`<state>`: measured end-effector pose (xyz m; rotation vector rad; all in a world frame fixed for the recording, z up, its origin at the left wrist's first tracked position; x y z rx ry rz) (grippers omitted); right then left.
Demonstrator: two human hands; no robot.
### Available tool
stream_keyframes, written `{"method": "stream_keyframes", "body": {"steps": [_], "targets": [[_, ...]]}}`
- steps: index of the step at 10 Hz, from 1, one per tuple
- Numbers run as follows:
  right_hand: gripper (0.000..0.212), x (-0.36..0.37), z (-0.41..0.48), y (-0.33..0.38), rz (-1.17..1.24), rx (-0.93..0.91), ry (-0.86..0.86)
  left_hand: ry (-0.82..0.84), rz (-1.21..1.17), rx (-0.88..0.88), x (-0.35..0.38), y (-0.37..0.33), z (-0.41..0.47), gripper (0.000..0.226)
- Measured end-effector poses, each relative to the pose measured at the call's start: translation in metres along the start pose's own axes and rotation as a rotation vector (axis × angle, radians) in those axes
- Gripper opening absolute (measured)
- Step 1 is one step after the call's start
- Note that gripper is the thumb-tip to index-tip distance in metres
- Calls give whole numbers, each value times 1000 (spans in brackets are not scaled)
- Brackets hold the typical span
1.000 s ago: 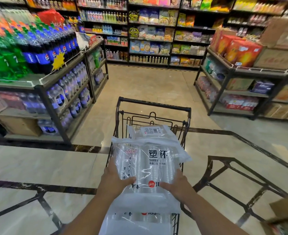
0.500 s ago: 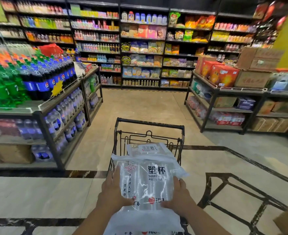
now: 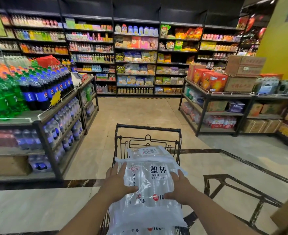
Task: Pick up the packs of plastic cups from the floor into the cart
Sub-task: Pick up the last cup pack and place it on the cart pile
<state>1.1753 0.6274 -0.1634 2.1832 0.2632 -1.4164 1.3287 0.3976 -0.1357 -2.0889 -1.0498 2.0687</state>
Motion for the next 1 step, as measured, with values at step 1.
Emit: {"method": "stream_keyframes", "body": {"steps": [1], "targets": [[118, -15, 0, 11, 0, -37, 9, 0, 16, 38, -22, -10, 12, 121]]}}
Point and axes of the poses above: each hand's wrist, its own z-axis towards the middle knuckle, its own x-axis out of the palm, y = z × x, the point moved 9 cm from there along z, towards the middle knuckle, and after that the axes turned 4 degrees about x, right-handed, at the moved point
